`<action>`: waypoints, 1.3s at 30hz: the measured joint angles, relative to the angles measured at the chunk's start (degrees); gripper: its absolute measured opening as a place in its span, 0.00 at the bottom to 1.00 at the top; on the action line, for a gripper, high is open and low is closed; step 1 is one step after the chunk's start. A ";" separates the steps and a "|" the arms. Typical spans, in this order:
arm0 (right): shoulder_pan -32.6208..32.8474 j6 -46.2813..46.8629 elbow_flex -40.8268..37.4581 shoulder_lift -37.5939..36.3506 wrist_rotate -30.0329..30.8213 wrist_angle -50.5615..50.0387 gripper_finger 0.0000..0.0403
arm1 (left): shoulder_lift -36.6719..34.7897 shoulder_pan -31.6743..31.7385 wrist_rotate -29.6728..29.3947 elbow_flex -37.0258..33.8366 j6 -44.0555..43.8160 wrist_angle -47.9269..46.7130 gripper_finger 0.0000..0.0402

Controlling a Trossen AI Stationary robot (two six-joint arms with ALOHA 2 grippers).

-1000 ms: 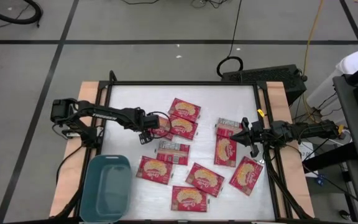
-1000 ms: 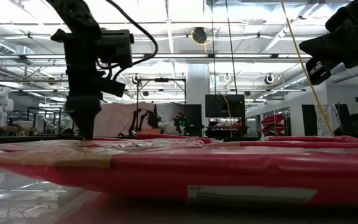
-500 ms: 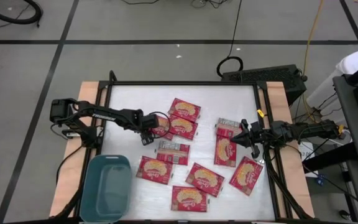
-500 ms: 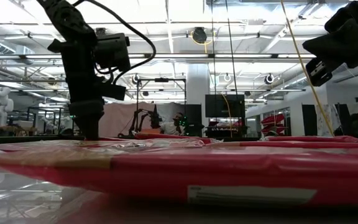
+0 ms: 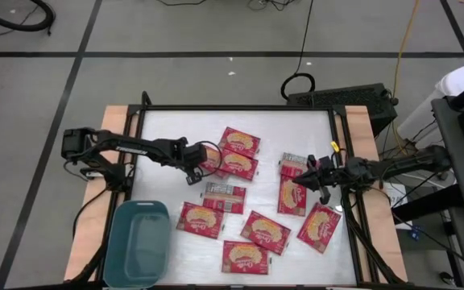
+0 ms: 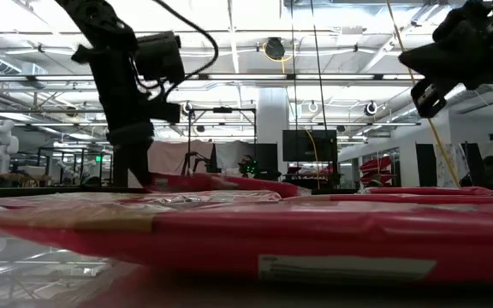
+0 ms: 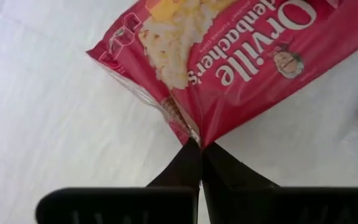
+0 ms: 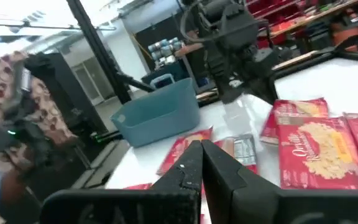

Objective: Sort popcorn bags into baskets
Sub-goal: Put the red popcorn bag into the blue bin

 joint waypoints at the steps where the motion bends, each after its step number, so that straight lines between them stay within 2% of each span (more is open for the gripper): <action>1: 0.79 -0.27 0.79 2.44 2.01 0.90 0.00 | -1.05 -0.47 -0.28 0.44 0.02 -2.05 0.01; 4: 3.20 -1.38 3.40 10.00 7.64 1.25 0.00 | -4.46 -2.44 -2.75 1.99 0.93 -6.53 0.01; 8: 5.55 -3.57 10.60 20.80 15.14 2.98 0.03 | -9.00 -5.78 -8.42 4.28 4.51 -11.58 0.01; 18: 4.98 -5.60 32.46 45.82 25.07 4.11 0.28 | -16.55 -15.35 -19.86 9.14 16.09 -13.29 0.00; 22: 4.11 -6.51 37.08 52.73 25.11 11.01 0.38 | -16.90 -19.38 -23.11 12.08 19.09 -13.00 0.00; 25: 3.73 -5.89 37.74 57.19 24.72 17.52 0.45 | -17.13 -22.60 -23.76 13.65 23.65 -11.47 0.00; 30: 3.13 -3.54 37.90 62.58 18.11 26.86 0.55 | -17.08 -27.18 -25.70 14.00 30.46 -6.34 0.00; 34: 3.13 0.77 37.90 67.04 17.36 31.59 0.59 | -16.97 -29.30 -25.79 14.00 34.17 -2.19 0.00; 39: 3.03 2.91 37.92 72.15 11.64 40.51 0.60 | -15.95 -29.64 -25.76 14.00 36.53 0.61 0.01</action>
